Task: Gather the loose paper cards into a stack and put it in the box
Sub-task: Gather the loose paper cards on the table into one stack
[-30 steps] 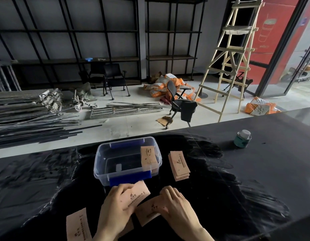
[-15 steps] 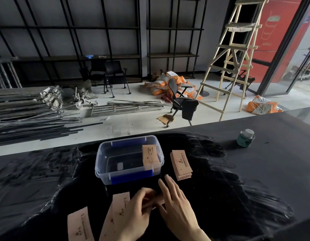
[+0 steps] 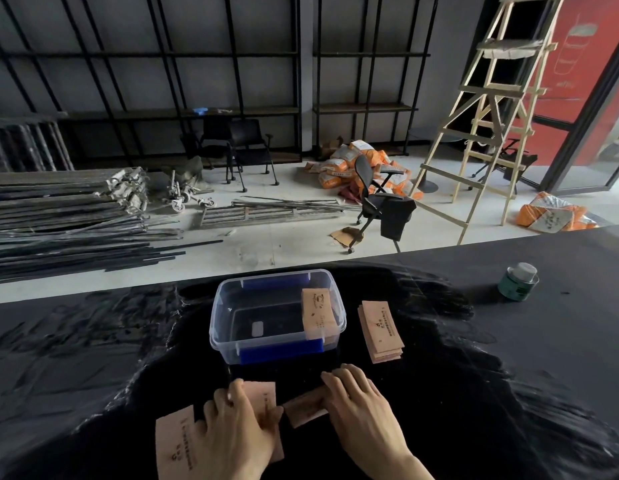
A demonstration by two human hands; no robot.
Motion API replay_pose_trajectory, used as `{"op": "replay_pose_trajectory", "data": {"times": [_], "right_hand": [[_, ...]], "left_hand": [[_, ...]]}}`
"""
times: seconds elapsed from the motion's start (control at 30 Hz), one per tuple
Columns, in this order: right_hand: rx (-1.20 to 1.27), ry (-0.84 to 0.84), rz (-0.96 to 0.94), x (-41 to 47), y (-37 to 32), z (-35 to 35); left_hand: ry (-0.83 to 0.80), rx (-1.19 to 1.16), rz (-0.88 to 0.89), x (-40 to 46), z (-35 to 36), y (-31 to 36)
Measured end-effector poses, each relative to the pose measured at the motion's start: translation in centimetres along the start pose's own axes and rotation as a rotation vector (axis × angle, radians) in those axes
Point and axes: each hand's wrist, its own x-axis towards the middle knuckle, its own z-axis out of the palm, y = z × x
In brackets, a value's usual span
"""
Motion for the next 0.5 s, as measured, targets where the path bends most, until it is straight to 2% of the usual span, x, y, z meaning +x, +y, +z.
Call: {"op": "replay_pose_trajectory", "data": {"times": [0.23, 0.43, 0.5], "right_hand": [[-0.02, -0.078, 0.001, 0.0, 0.1, 0.4], [0.008, -0.035, 0.023, 0.1, 0.0, -0.3], [0.01, -0.026, 0.029, 0.1, 0.0, -0.4]], "left_hand": [[0.143, 0.074, 0.23, 0.1, -0.6, 0.1], [0.163, 0.046, 0.208, 0.6, -1.1, -0.1], [0.138, -0.063, 0.198, 0.6, -1.0, -0.2]]}}
